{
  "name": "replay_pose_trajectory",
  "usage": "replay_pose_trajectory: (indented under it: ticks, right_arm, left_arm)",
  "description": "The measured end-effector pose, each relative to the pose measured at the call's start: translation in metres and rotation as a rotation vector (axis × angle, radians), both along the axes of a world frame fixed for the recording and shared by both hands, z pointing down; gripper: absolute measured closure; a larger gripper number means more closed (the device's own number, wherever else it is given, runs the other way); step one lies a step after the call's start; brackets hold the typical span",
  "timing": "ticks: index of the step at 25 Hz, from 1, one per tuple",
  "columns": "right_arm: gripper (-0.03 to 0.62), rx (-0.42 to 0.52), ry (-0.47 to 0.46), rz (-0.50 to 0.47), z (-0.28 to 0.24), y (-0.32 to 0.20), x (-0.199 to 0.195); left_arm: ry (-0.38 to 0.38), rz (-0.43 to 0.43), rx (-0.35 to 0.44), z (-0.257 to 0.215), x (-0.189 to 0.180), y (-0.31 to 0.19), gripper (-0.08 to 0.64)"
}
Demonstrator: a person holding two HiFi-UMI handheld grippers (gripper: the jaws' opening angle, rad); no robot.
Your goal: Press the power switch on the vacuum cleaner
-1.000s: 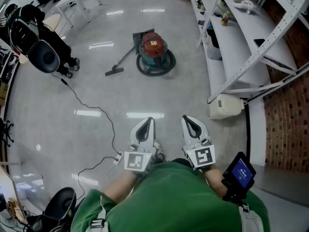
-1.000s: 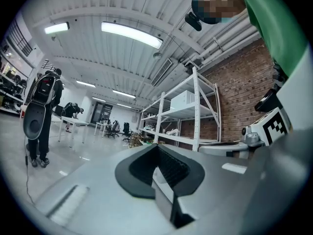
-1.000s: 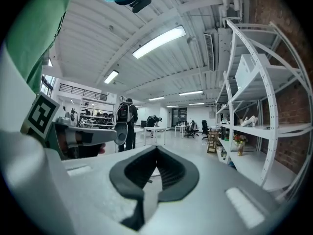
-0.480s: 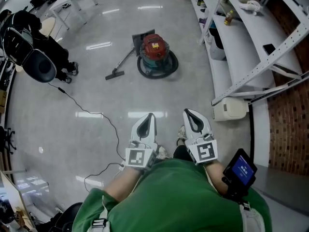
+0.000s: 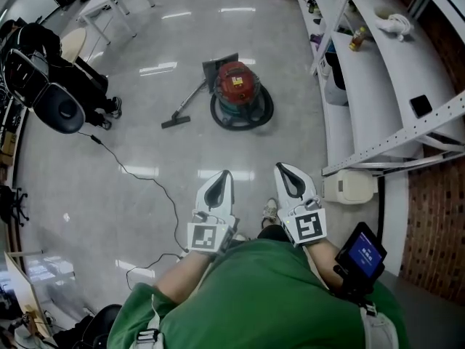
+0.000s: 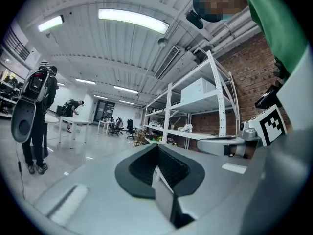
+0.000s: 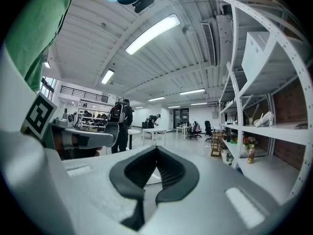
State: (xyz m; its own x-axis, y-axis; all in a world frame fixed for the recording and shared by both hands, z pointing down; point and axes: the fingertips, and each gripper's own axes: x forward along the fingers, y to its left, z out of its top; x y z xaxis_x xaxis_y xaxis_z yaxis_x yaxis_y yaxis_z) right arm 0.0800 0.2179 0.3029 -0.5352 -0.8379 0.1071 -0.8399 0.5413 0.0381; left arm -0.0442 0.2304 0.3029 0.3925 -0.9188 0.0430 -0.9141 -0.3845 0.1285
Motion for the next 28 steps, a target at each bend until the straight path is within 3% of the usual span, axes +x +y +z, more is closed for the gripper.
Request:
replay_pose_trajectory:
  ticks: [13,22,28]
  right_arm:
    - [0.591,-0.007,-0.039,-0.080,0.009,-0.109,0.050]
    - [0.591,-0.010,-0.019,-0.091,0.017,-0.171,0.040]
    - [0.591,-0.030,0.018,-0.063,0.027,-0.231,0.017]
  left_arm:
    - [-0.046,-0.067,-0.002,0.004,0.056,-0.100,0.554]
    - [-0.027,-0.079,-0.002,0.013,0.045,-0.163,0.554]
    - [0.002,-0.066,-0.007,0.024,0.017,-0.225,0.554]
